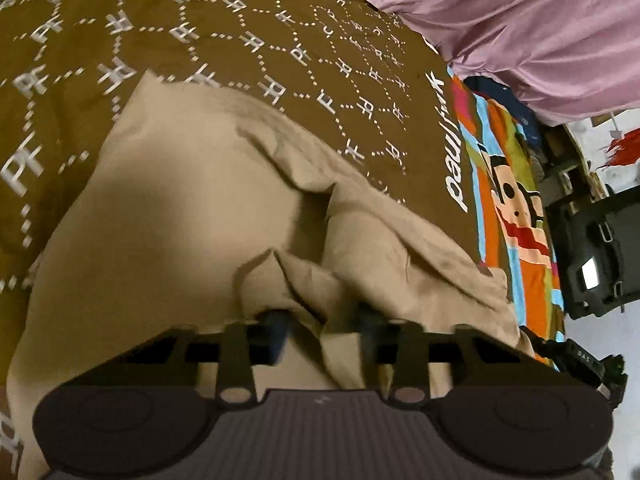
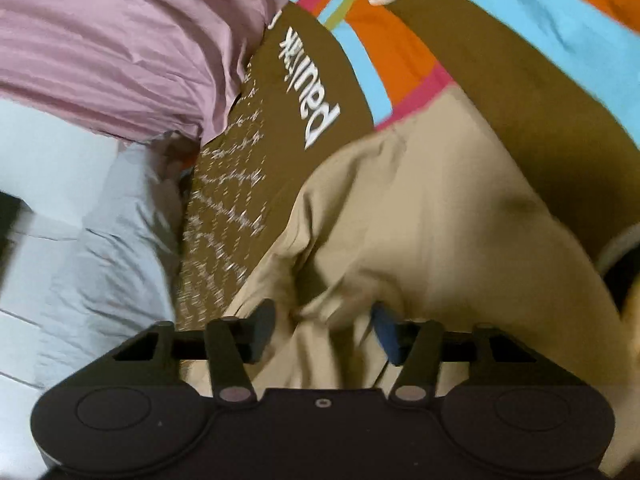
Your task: Fold large clothes
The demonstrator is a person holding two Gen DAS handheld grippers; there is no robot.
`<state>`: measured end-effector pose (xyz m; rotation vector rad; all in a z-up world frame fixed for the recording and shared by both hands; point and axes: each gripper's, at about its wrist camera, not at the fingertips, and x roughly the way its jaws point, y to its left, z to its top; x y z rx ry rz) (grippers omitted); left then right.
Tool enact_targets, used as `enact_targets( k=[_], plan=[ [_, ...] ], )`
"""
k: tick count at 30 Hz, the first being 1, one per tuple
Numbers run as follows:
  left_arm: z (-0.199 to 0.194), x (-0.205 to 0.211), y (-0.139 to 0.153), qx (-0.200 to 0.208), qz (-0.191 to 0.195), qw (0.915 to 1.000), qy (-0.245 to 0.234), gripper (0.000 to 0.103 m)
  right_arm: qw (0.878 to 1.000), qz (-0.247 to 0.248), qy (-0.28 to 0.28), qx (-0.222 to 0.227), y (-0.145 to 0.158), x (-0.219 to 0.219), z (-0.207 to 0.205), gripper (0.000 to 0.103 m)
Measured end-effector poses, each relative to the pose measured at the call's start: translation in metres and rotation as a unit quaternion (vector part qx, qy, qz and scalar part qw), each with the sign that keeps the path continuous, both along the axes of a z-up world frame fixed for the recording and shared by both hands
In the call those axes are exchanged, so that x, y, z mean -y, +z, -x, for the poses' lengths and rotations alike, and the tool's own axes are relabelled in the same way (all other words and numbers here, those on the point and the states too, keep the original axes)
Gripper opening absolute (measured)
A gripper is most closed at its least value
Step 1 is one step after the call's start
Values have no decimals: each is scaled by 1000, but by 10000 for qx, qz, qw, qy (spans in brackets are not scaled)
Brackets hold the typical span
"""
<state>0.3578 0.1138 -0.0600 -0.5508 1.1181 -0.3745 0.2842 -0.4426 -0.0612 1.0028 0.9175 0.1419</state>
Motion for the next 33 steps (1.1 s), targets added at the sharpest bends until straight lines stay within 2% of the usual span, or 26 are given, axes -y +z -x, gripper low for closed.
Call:
enact_targets(
  k=[1,3,4,6,7,8,9,10,14,18,19,21,23,25,27,28,30,33],
  plan=[
    [-1,5,2,133,-62,9999,-21,16,9999,131,32,68,2,-2,-6,24],
    [2,14,15,560,-300,9979,-92,11,9984,474,126,275,10,-8,-15,8],
    [6,19,25,880,-412,9952,-152,9,9963,702,195,465,17,-12,-19,5],
    [20,32,41,1798,-938,9788,-271,9,9839,1352,430,1089,36,-25,-25,3],
    [26,39,46,2110,-1269,9686,-339,8,9710,1809,562,1461,47,-35,-25,3],
    [29,44,47,2206,-1488,9633,-359,8,9466,2458,730,1955,57,-48,-21,3],
    [29,49,43,2154,-1652,9617,-389,8,9226,2971,861,2303,61,-60,-17,3],
    [28,51,38,2040,-1715,9629,-417,8,9099,3244,954,2402,60,-66,-15,3],
    [37,44,21,1669,-1597,9719,-464,13,9062,3525,1177,2017,32,-73,-10,3],
    [57,19,25,1500,-1528,9762,-338,36,9021,3699,1250,1836,20,-70,6,13],
    [64,15,30,1550,-1575,9748,-300,46,9020,3711,1213,1840,22,-69,9,17],
    [78,10,45,1774,-1792,9674,-212,57,8955,3869,1095,1907,30,-67,18,22],
    [84,12,59,2062,-1887,9600,-182,63,8861,4052,1005,2015,44,-71,21,33],
    [86,22,71,2329,-1826,9551,-145,73,8829,3998,1011,2245,56,-80,23,56],
    [85,38,80,2543,-1723,9516,-101,80,8820,3868,1171,2422,64,-98,20,65],
    [83,48,81,2593,-1805,9487,-91,82,8788,3851,1279,2512,65,-111,19,65],
    [76,71,74,2493,-2271,9413,-147,80,8594,4128,1557,2585,62,-141,16,65],
    [67,90,46,2097,-2895,9333,-344,63,8303,4605,1959,2453,41,-172,9,62]
  ],
)
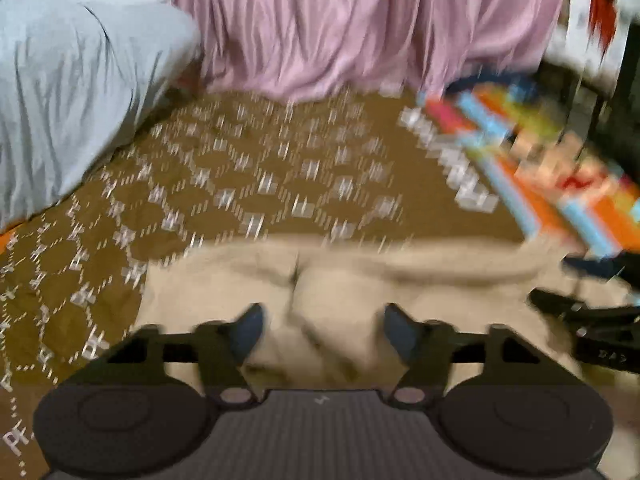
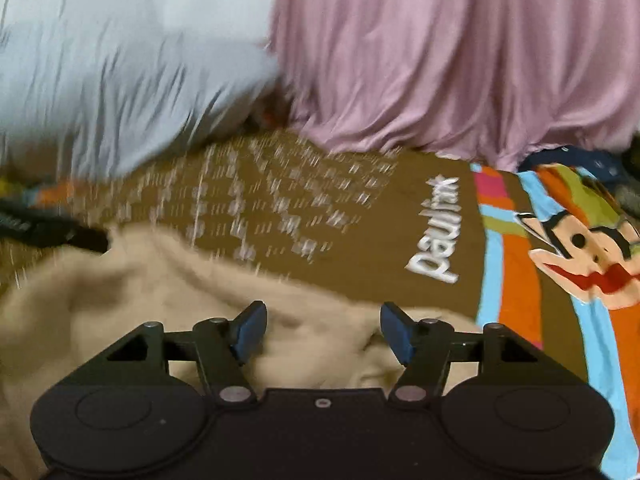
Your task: Fold large clothes
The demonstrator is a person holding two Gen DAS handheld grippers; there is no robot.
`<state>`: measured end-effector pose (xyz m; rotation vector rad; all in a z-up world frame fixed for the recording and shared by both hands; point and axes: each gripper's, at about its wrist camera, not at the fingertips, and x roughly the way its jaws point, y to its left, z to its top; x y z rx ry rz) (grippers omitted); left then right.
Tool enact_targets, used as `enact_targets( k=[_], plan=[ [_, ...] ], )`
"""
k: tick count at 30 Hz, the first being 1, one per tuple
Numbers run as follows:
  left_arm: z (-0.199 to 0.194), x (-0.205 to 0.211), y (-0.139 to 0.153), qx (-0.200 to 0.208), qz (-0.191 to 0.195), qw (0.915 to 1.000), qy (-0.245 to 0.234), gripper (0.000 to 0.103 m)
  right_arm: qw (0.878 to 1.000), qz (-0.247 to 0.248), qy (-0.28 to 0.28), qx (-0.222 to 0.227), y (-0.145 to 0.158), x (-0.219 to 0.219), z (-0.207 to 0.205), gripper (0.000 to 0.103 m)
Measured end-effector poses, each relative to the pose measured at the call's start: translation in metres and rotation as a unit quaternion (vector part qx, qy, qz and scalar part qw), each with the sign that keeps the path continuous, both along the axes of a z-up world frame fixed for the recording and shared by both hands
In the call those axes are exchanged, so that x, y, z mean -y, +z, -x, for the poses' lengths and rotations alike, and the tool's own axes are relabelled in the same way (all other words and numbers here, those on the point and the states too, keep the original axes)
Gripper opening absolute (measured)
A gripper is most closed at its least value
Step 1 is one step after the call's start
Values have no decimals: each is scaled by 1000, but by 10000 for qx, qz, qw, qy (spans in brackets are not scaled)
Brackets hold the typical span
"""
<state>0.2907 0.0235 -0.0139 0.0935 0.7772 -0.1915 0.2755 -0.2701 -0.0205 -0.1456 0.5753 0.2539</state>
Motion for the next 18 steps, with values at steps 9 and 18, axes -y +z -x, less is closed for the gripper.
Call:
enact_targets(
  k=[9,18],
  plan=[
    [12,-29,-48,-338,493,9982,-18,67,9987,351,-7,-369,-63,-1,4,68],
    [61,-67,-13,-268,467,9981,302,79,9982,-368,-227,-410,-12,35,59,79]
  ],
)
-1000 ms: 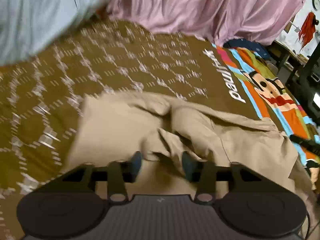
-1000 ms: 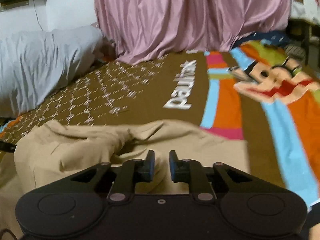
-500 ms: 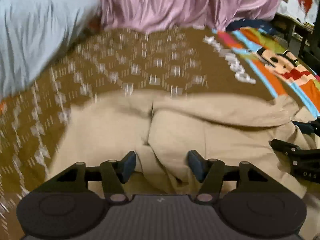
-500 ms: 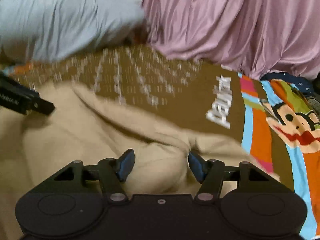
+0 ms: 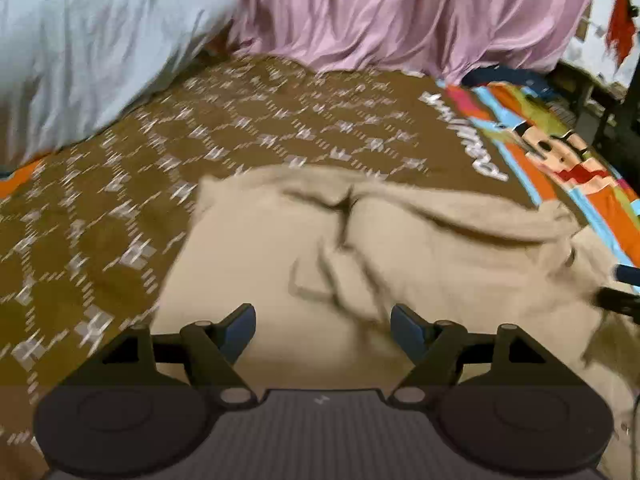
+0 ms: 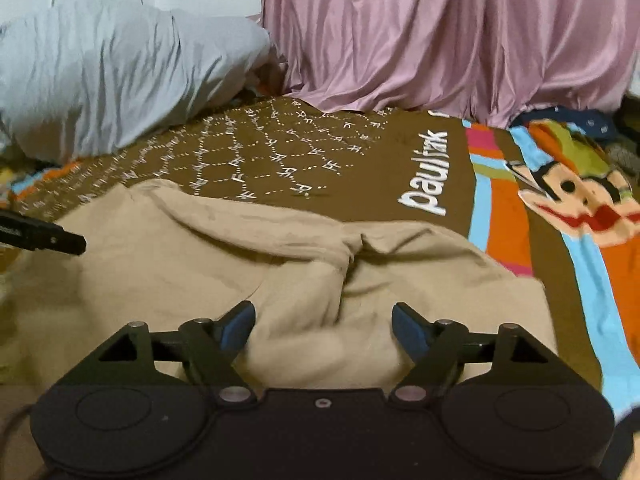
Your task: Fold large clothes
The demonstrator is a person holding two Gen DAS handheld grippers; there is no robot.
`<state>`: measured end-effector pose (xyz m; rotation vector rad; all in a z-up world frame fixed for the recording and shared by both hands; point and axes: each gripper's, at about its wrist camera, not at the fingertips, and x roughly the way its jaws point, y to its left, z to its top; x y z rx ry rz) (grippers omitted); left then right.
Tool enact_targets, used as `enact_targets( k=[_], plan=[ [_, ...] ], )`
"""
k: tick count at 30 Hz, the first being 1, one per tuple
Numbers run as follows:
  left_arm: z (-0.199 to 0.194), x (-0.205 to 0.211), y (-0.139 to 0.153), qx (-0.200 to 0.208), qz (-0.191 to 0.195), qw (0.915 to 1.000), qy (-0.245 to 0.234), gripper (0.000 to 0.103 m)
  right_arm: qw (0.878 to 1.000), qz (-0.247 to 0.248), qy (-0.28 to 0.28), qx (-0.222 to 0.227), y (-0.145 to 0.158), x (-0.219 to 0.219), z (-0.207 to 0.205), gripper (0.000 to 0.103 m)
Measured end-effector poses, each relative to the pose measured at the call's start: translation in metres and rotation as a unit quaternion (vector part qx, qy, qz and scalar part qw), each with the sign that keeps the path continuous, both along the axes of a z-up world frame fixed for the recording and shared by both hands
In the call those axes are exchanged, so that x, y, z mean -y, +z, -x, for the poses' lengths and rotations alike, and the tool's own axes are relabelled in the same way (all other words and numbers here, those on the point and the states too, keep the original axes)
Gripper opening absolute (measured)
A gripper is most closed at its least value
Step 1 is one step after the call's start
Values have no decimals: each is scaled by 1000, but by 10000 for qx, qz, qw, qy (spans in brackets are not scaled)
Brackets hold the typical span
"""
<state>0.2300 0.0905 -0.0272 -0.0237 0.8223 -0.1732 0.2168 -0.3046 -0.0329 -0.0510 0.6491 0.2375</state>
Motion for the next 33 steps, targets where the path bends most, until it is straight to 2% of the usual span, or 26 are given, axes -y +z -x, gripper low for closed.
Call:
enact_targets(
  k=[3,8,12,15,18,21,24,27,29,33],
  plan=[
    [22,-9,9,-62,-202,9996,202,82,9998,-136,-117,-89,15,10,35,83],
    [70,-27,39,53,110,9995,285,94,9996,-8,-264,111,50,27,109,89],
    [116,-34,63,337,69,9992,192,102,9970,512,-426,404,83,46,174,98],
    [151,-36,74,552,39,9985,56,103,9923,943,-584,543,103,63,217,102],
    [184,-29,76,641,-237,9976,-118,103,9908,1078,-597,554,116,74,250,102],
    [218,-16,75,797,-629,9943,-335,103,9935,1046,-211,399,114,60,271,102],
    [250,-3,68,945,-819,9907,-532,103,9947,972,275,206,102,34,282,102],
    [272,11,59,847,-1013,9867,-951,103,9923,923,810,-152,88,0,288,102],
    [281,20,56,814,-1179,9815,-1269,103,9841,1080,1344,-419,78,-22,295,102],
    [289,34,49,676,-1422,9704,-1831,103,9519,2219,2037,-568,48,-60,309,102]
  ],
)
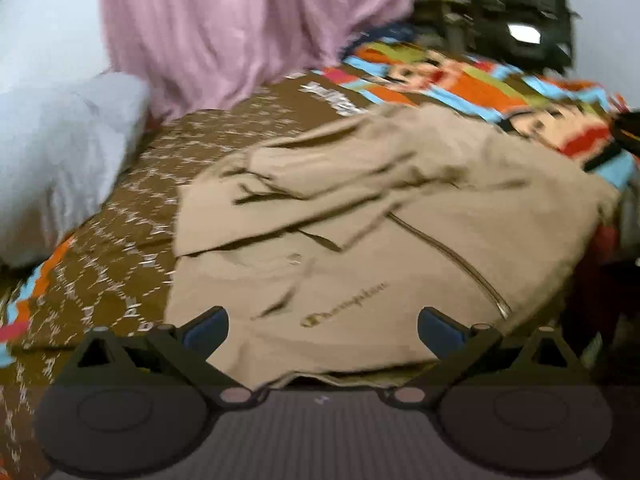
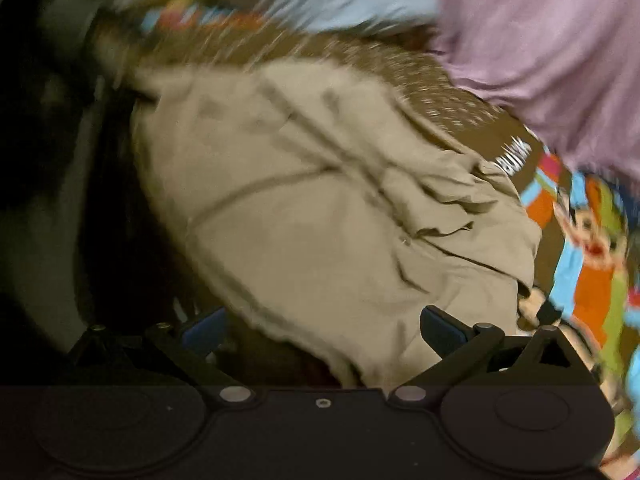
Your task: Fold large clothes
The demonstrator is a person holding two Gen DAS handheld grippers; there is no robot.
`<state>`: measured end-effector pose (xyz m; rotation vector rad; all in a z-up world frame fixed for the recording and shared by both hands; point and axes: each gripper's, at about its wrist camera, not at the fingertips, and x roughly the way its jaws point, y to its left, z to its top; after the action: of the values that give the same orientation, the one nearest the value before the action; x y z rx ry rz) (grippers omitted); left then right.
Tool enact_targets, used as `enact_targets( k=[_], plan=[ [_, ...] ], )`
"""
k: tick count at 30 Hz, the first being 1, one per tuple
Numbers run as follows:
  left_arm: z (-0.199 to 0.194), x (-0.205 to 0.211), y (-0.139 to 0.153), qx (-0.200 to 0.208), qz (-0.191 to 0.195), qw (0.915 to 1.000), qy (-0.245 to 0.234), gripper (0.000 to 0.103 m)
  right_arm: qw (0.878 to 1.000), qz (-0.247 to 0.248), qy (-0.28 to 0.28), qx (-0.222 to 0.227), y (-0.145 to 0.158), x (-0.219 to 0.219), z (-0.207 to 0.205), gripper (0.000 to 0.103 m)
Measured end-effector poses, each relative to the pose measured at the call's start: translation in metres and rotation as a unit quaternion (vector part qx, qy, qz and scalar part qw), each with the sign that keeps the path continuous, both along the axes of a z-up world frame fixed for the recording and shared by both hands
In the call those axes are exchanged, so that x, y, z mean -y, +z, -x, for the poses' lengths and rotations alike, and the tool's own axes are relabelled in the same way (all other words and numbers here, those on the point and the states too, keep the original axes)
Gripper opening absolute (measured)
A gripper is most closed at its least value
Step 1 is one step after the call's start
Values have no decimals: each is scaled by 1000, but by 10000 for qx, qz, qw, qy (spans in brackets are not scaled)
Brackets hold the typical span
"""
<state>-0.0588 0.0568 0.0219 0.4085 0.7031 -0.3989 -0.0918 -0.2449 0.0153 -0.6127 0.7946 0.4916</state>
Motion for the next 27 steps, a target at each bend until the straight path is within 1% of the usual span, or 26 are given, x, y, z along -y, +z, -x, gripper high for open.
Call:
enact_targets(
  k=[1,2,5,6,8,9,10,11,12,13,15,16,17,18,20,22,24,26,27],
  plan=[
    [0,3,-4,-77,-50,9999,-72,103,9997,210,84,20,-7,-3,1,102],
    [0,5,-7,-150,-118,9997,-129,103,9995,308,63,-23,-13,-4,-1,102],
    [2,15,-17,-277,-398,9985,-258,103,9984,374,-340,-251,-27,0,-13,102],
    [5,16,-19,-280,-437,9982,-302,103,9976,445,-460,-270,-31,0,-16,101],
    [9,19,-20,-256,-512,9976,-393,103,9968,559,-548,-131,-35,3,-18,92],
    [10,19,-20,-237,-539,9974,-420,103,9968,570,-562,-18,-36,5,-16,83],
    [10,18,-20,-222,-557,9972,-442,103,9967,542,-591,119,-33,7,-15,71],
    [11,19,-21,-208,-584,9971,-452,103,9966,468,-639,231,-30,12,-16,65],
    [11,20,-21,-192,-626,9969,-446,103,9966,309,-699,319,-24,16,-17,48],
    [9,21,-22,-184,-698,9965,-414,103,9964,38,-759,368,-15,20,-20,31],
    [4,25,-28,-166,-1048,9942,-191,103,9927,-605,-948,439,7,29,-30,26],
    [1,26,-31,-136,-1223,9924,-59,102,9890,-907,-1043,530,18,32,-37,22],
    [-3,27,-34,-133,-1381,9903,99,102,9855,-1121,-1106,637,29,34,-43,19],
    [-6,26,-34,-149,-1422,9896,172,102,9810,-1325,-1187,772,40,34,-50,14],
    [-12,22,-33,-162,-1424,9891,334,101,9711,-1717,-1337,978,56,38,-67,13],
    [-16,18,-32,-113,-1546,9868,467,99,9656,-1855,-1411,1151,68,38,-83,12],
    [-14,14,-31,-31,-1700,9845,429,99,9621,-1877,-1481,1311,75,39,-95,11],
    [-7,10,-27,10,-1614,9866,220,99,9576,-2004,-1599,1312,80,43,-106,11],
    [-3,8,-25,4,-1495,9887,117,99,9554,-2086,-1654,1279,81,46,-112,11]
  ],
)
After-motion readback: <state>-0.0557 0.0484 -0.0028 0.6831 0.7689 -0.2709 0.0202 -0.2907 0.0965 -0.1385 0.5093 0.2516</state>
